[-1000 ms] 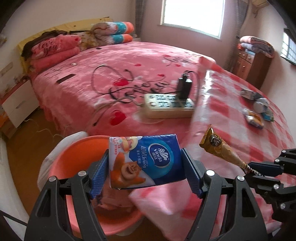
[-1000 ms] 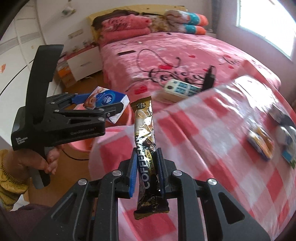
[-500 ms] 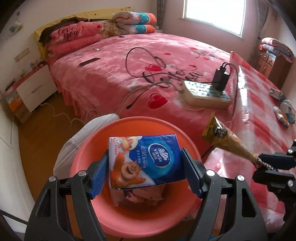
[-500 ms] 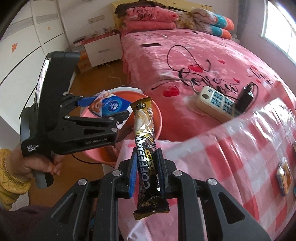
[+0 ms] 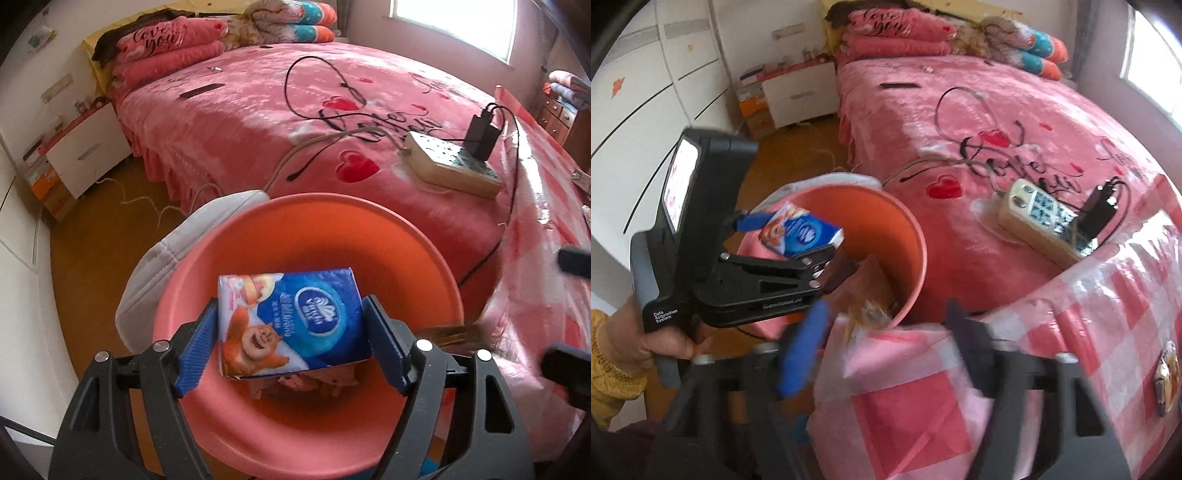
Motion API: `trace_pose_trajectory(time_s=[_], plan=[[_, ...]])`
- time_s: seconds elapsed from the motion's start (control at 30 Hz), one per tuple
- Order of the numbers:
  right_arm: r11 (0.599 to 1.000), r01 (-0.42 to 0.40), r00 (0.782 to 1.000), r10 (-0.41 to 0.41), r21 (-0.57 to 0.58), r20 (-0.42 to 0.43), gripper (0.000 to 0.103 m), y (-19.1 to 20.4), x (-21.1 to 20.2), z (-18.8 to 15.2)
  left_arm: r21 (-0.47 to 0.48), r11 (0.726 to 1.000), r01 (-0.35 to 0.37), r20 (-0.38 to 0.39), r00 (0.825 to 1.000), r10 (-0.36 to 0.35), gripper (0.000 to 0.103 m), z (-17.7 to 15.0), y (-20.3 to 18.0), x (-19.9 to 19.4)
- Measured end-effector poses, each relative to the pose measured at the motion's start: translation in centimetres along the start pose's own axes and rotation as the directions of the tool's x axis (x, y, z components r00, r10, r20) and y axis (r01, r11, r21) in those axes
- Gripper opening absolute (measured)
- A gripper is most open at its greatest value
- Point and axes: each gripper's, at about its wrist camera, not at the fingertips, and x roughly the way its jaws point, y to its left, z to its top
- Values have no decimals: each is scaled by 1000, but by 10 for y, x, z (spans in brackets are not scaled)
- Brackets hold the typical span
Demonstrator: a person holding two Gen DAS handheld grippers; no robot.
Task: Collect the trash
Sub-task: 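Carry the tissue pack and Coffeemix stick to the orange bucket and open both grippers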
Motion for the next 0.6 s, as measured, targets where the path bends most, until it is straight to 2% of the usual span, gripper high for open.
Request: trace_pose_trajectory(time_s=[0.17, 0.4, 0.6], plan=[[997, 29, 998, -33, 69, 47, 89, -17, -15, -4, -22, 1000, 2, 13, 1000, -2, 82, 2, 5, -1], [979, 49, 995, -65, 195, 77, 91, -45, -33, -16, -39, 999, 38, 43, 998, -36, 83, 6, 7, -11], [967, 61, 993, -85, 248, 87, 92, -58, -45, -29, -37, 996, 77, 67, 995, -75, 83, 9, 3, -22]])
